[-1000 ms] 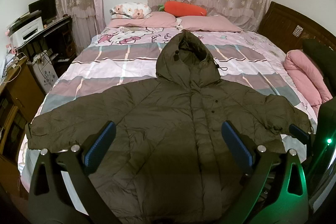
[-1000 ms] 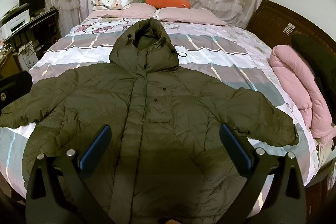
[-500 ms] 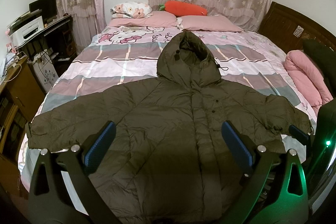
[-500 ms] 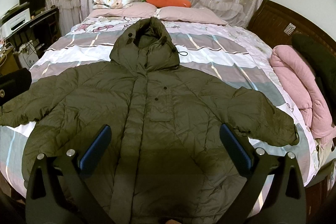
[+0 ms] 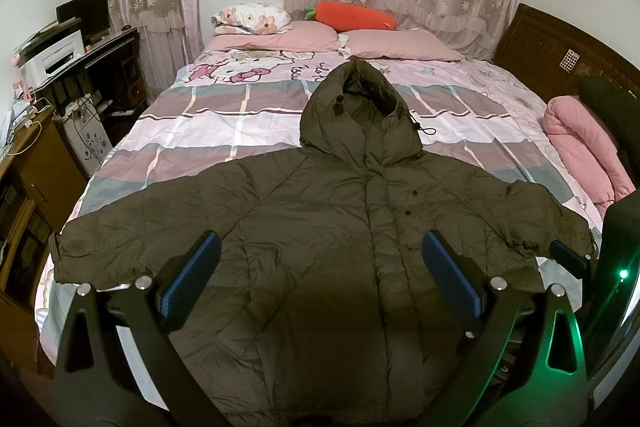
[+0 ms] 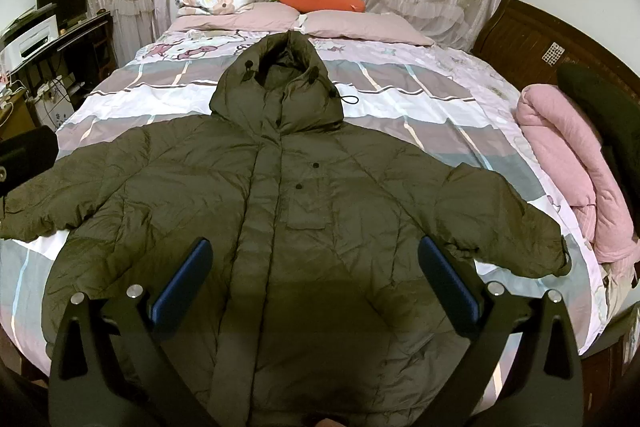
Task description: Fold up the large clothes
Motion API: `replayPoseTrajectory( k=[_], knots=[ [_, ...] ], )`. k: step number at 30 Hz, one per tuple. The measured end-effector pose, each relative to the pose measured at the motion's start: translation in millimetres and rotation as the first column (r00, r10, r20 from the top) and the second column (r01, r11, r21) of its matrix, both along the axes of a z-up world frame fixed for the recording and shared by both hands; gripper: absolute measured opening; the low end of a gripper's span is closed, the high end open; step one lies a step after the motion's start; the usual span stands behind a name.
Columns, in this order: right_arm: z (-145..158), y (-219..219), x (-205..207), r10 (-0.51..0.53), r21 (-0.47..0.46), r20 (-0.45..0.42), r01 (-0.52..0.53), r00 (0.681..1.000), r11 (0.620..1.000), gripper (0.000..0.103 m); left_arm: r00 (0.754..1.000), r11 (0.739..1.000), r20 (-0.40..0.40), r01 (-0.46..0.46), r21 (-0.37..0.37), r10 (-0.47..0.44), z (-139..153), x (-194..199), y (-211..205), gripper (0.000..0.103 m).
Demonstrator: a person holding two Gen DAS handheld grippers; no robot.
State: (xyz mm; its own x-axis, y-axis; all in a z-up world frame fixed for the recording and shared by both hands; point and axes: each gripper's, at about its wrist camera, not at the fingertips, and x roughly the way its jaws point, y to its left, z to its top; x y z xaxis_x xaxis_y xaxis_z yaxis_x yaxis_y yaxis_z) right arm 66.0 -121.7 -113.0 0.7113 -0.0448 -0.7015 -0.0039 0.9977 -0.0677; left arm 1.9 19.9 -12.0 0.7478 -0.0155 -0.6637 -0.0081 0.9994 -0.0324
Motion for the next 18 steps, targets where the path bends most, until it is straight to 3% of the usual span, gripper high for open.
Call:
replayPoseTrajectory(
  k=[18],
  knots=[
    [0.9, -0.3, 1.5, -0.004, 0.0, -0.005, 0.004, 1.0, 1.0, 0.102, 1.0, 1.0, -0.003, 0.001, -0.001, -0.001, -1.3, -0.9, 2.4, 0.101]
  ],
)
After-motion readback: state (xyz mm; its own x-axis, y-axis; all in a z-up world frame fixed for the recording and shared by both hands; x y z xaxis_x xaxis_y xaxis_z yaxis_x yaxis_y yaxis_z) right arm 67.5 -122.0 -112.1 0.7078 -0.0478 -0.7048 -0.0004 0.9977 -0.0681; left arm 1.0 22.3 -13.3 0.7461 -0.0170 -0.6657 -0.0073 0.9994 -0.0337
